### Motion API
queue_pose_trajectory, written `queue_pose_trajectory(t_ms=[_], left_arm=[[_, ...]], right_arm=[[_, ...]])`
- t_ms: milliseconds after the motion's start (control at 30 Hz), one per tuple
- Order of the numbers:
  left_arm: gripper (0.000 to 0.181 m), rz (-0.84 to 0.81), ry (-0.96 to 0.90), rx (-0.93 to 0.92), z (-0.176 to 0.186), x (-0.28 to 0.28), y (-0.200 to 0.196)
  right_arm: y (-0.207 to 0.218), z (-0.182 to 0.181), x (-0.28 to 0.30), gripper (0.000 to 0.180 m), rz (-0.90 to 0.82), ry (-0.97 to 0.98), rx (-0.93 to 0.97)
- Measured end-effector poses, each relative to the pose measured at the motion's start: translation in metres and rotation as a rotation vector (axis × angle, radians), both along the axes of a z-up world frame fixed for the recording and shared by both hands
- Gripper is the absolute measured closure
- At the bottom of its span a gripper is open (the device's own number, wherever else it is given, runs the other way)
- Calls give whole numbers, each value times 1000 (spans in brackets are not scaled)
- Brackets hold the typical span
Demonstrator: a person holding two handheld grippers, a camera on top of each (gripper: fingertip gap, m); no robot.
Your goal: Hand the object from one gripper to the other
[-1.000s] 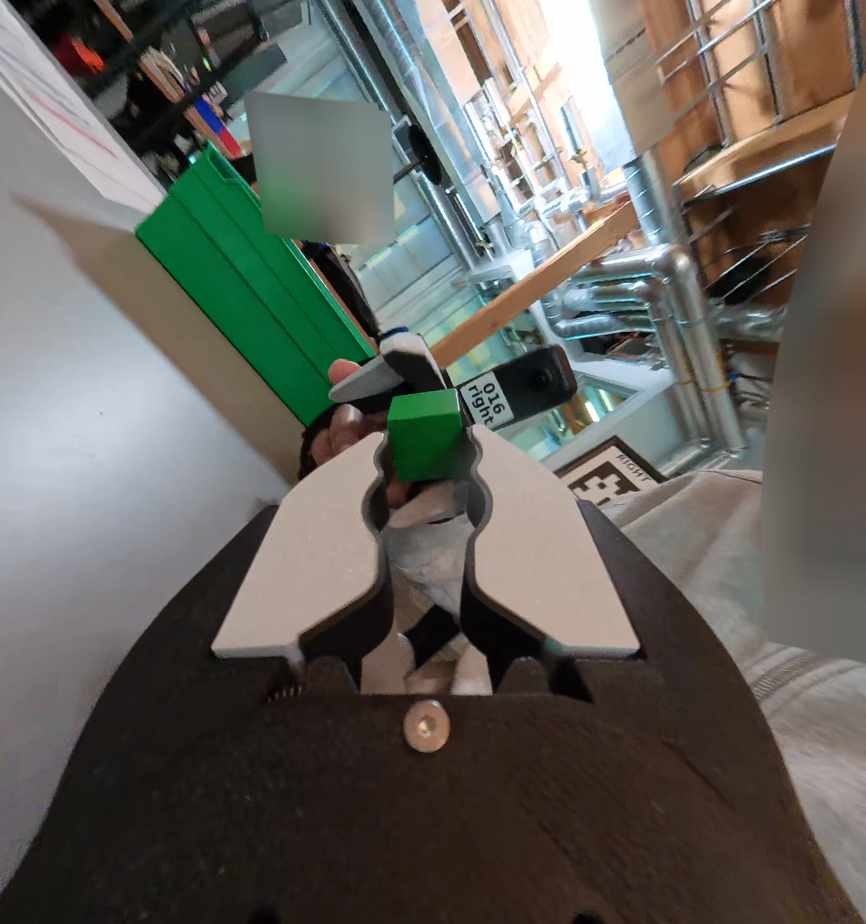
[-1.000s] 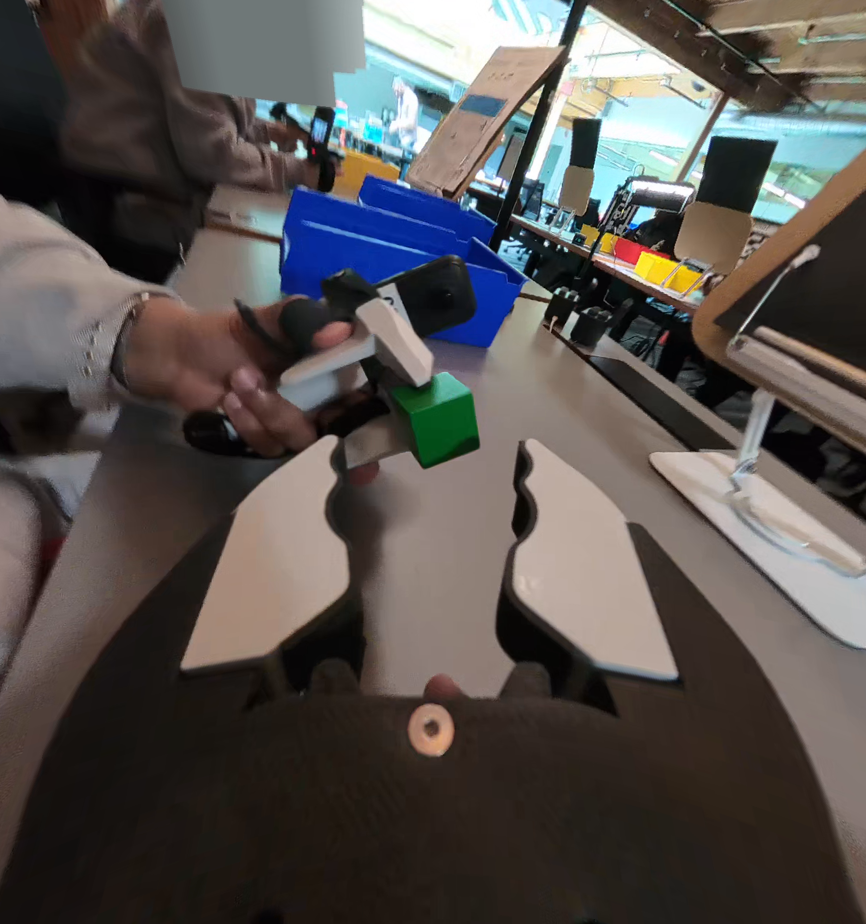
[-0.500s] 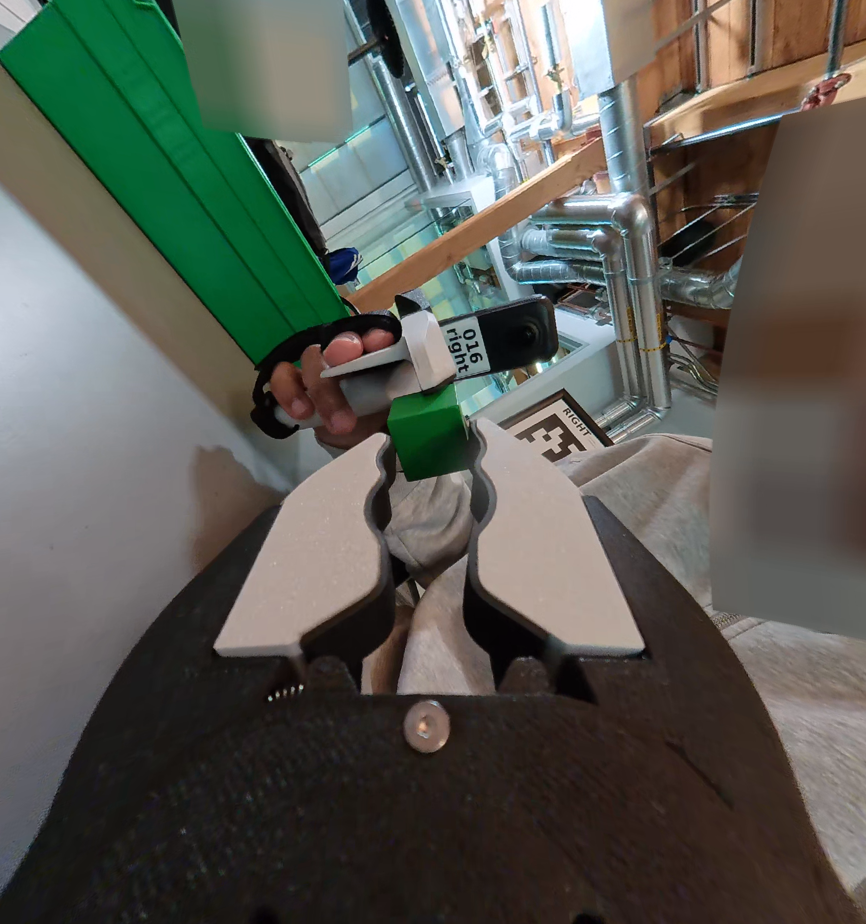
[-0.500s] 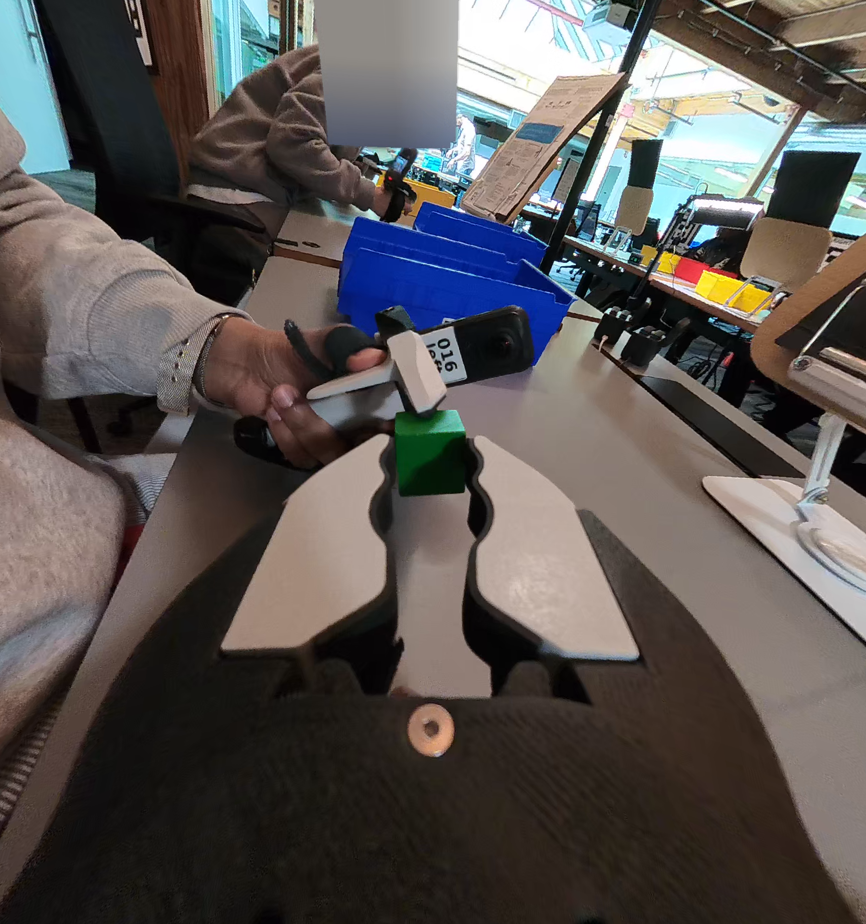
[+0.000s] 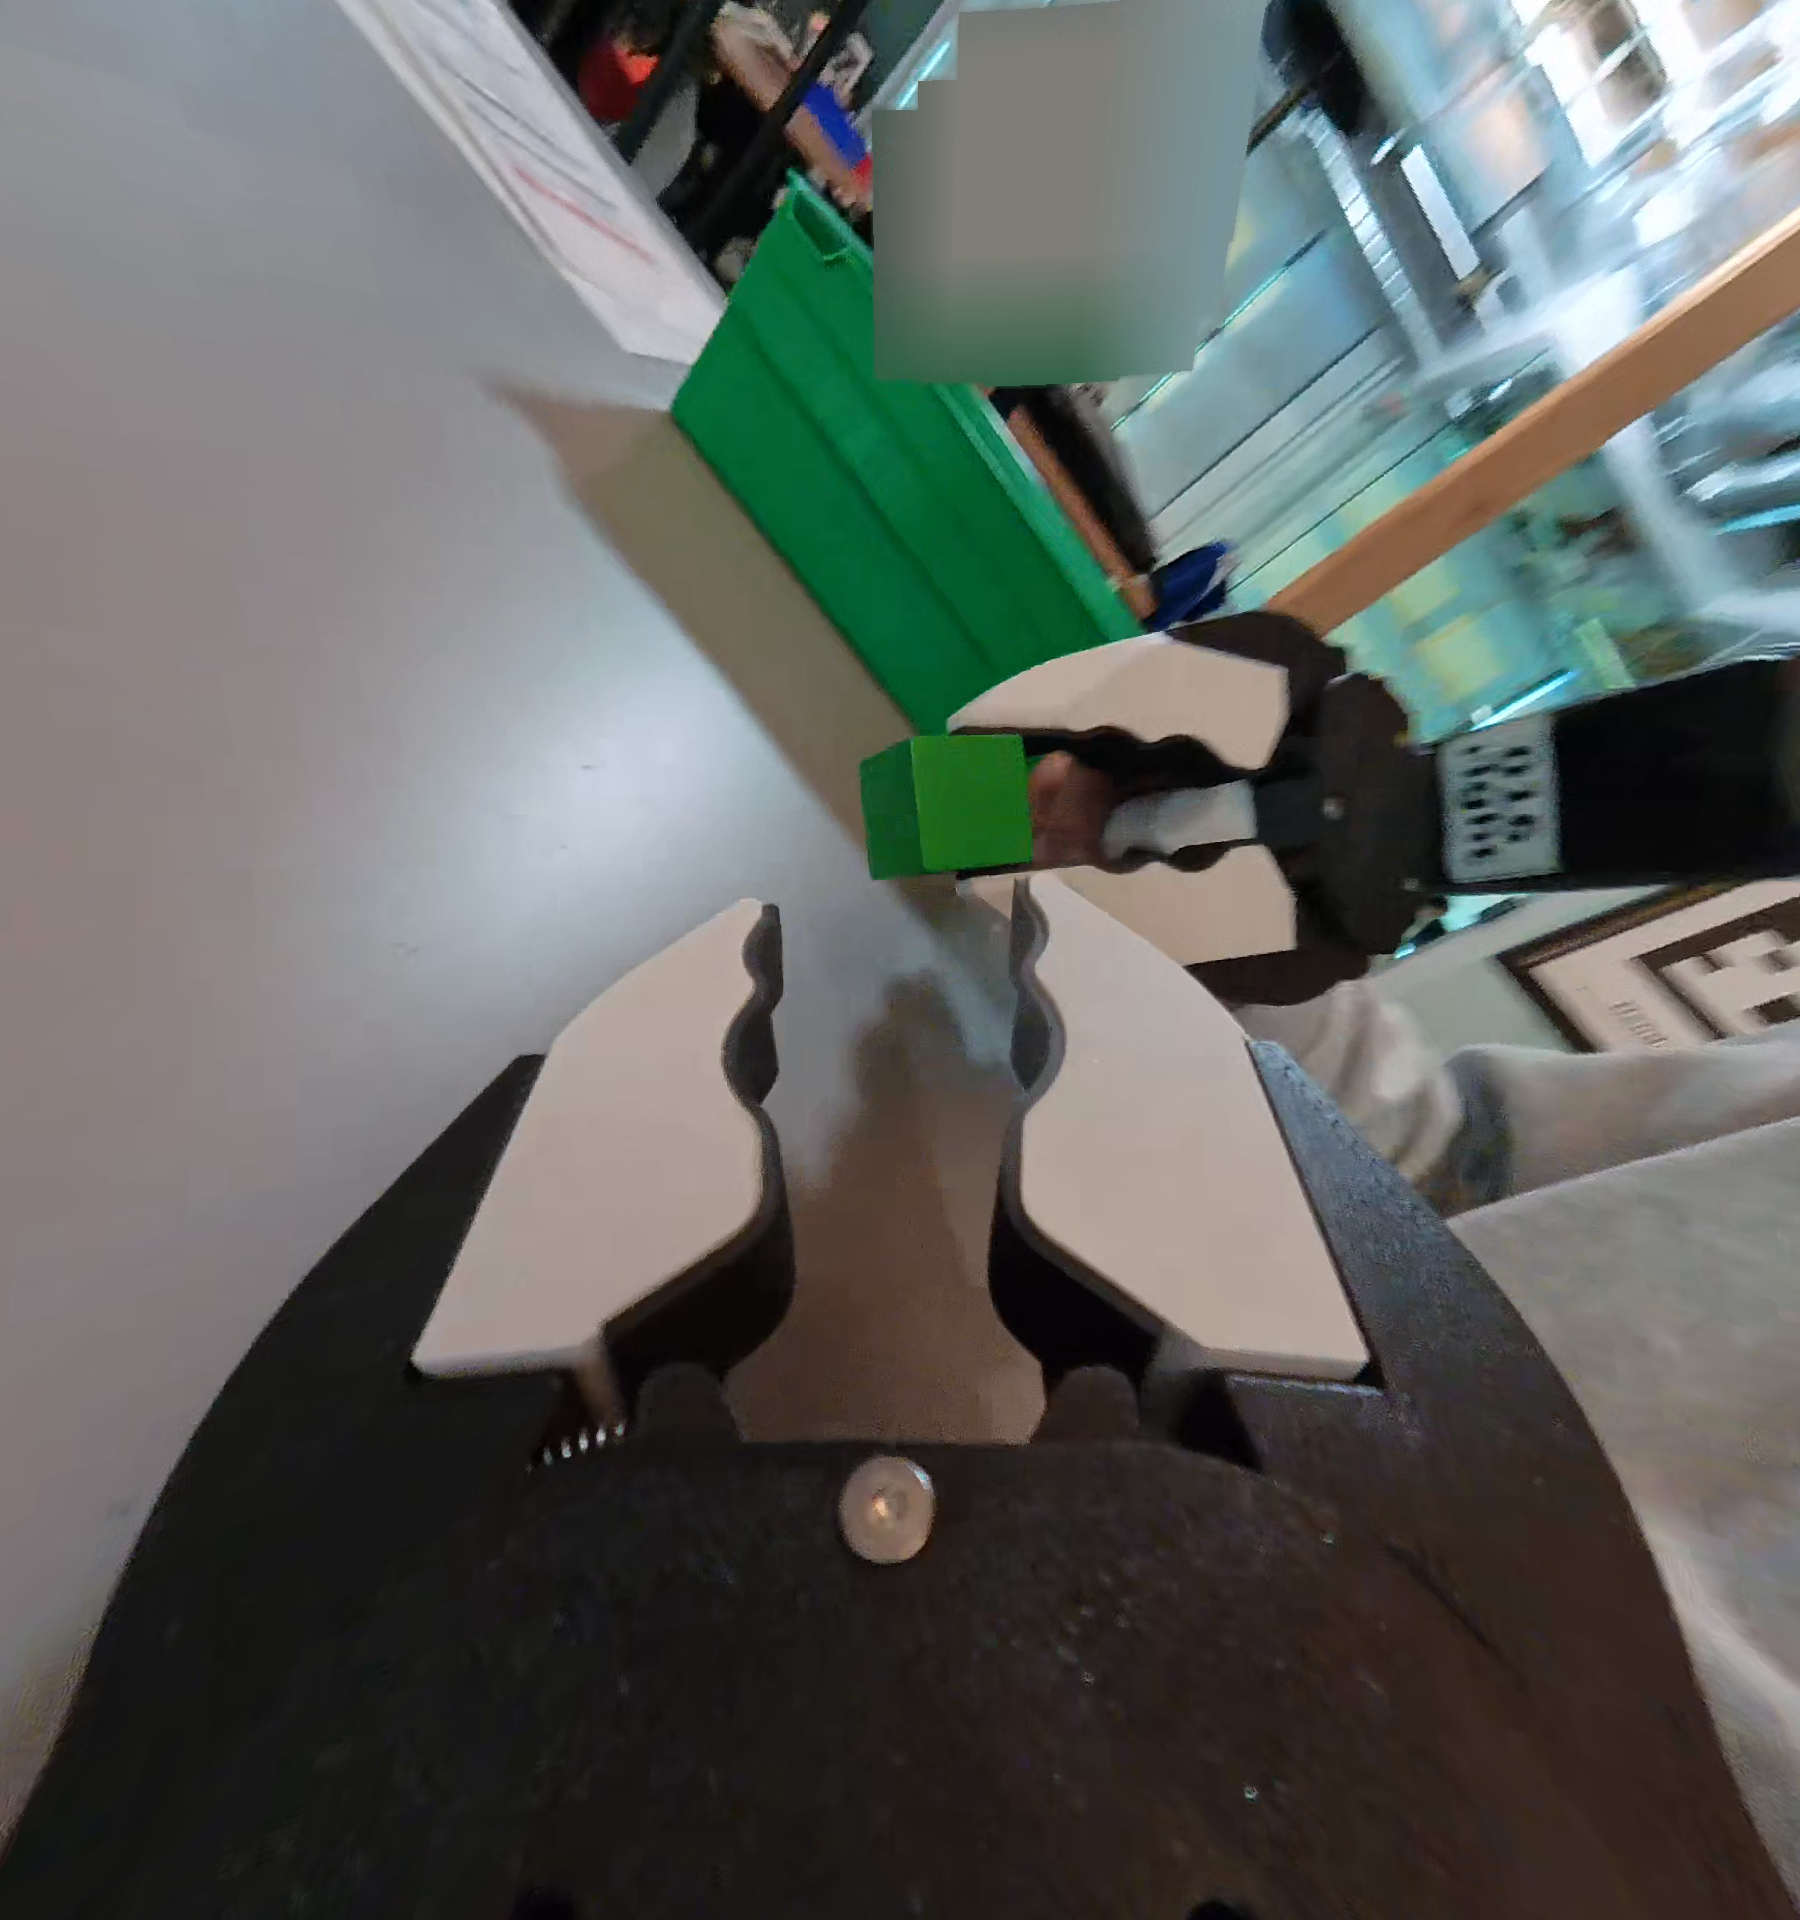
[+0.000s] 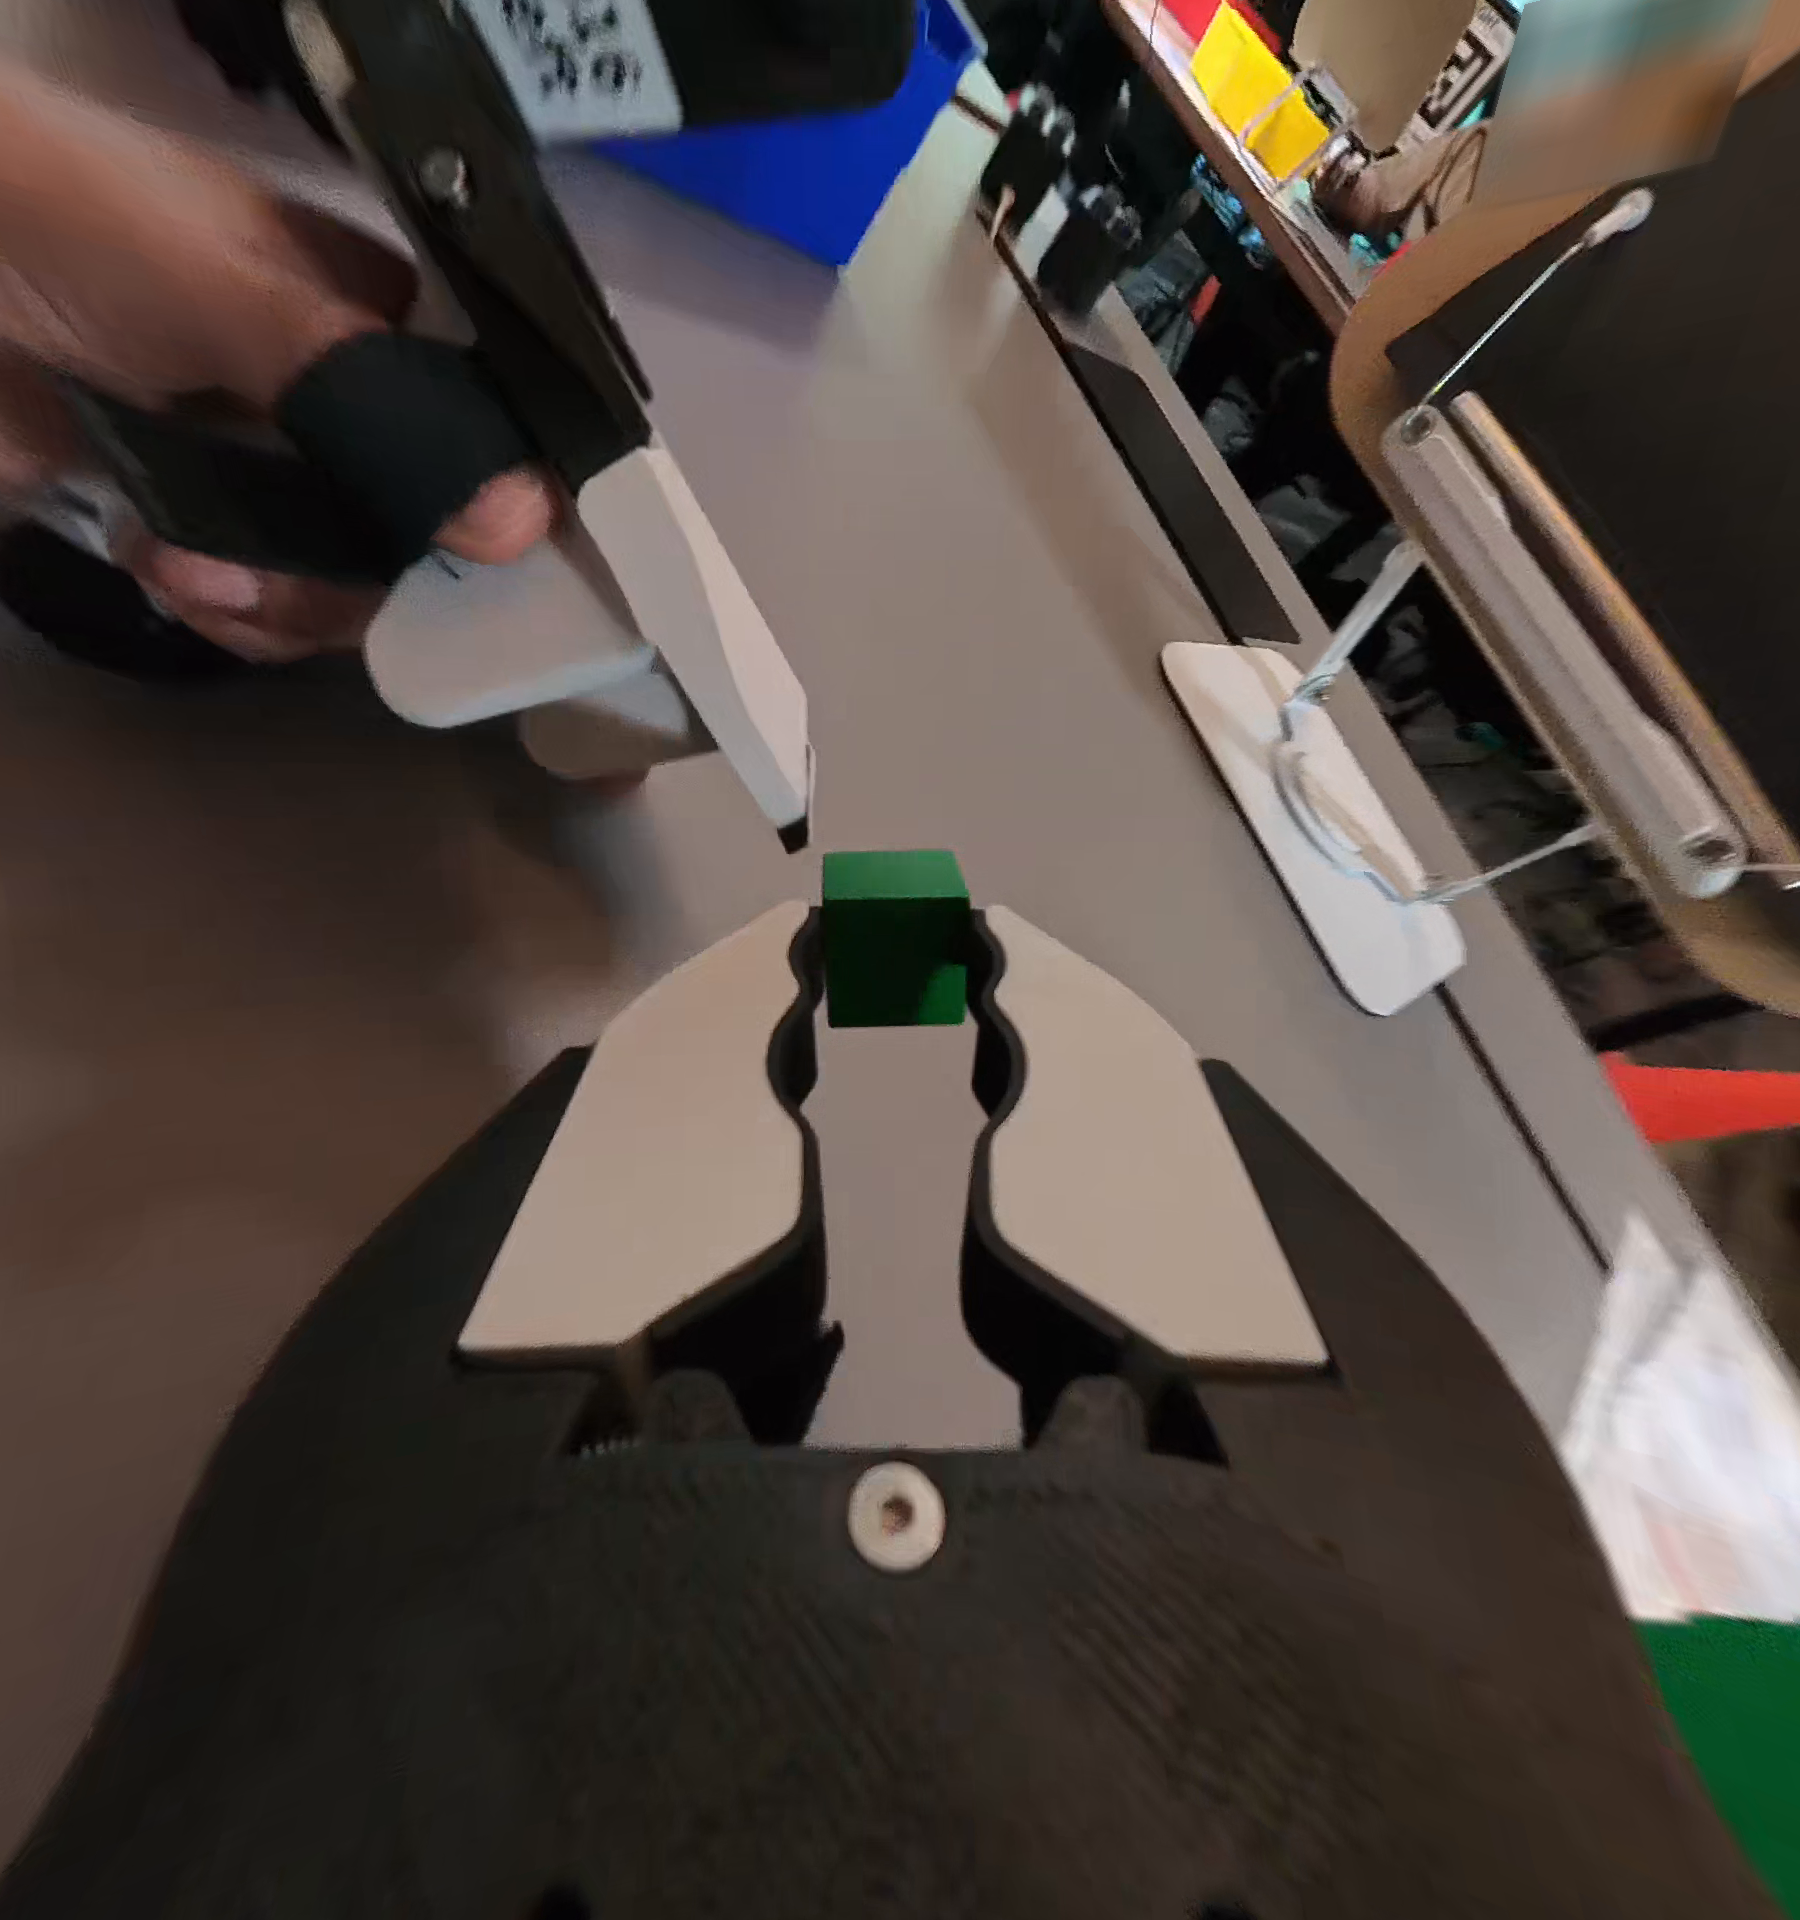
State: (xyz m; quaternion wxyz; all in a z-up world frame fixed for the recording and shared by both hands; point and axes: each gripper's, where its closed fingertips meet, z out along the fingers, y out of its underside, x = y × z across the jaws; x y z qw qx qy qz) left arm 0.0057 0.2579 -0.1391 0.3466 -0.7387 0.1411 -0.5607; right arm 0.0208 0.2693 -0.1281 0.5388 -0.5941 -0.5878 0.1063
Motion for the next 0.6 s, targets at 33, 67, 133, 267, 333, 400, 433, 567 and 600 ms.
queue_pose_trajectory(t_ms=[33,67,133,267,333,400,433,567,600], left_arm=[[137,2,45,23,-3,1,0],[137,2,83,42,-5,2,-1],[139,0,125,79,-6,4,-2],[141,-24,138,90,-6,9,-6],[145,-43,150,81,-10,11,-9],[151,-49,158,81,-11,12,-10],[151,-47,162,83,-10,12,-10],[151,-28,148,79,-7,7,-7],[152,-17,133,74,-6,4,-5]], right_arm=[[-1,-2,-1,153,-10,-46,42],[-2,-5,-3,153,-12,-87,71],[-7,-10,-7,153,-7,-154,108],[-12,-17,-13,153,9,-239,180],[-15,-17,-15,153,14,-248,192],[-16,-17,-16,153,18,-247,199],[-15,-17,-16,153,20,-242,209],[-6,-11,-16,123,-10,-161,229],[-3,-10,-15,116,-22,-125,191]])
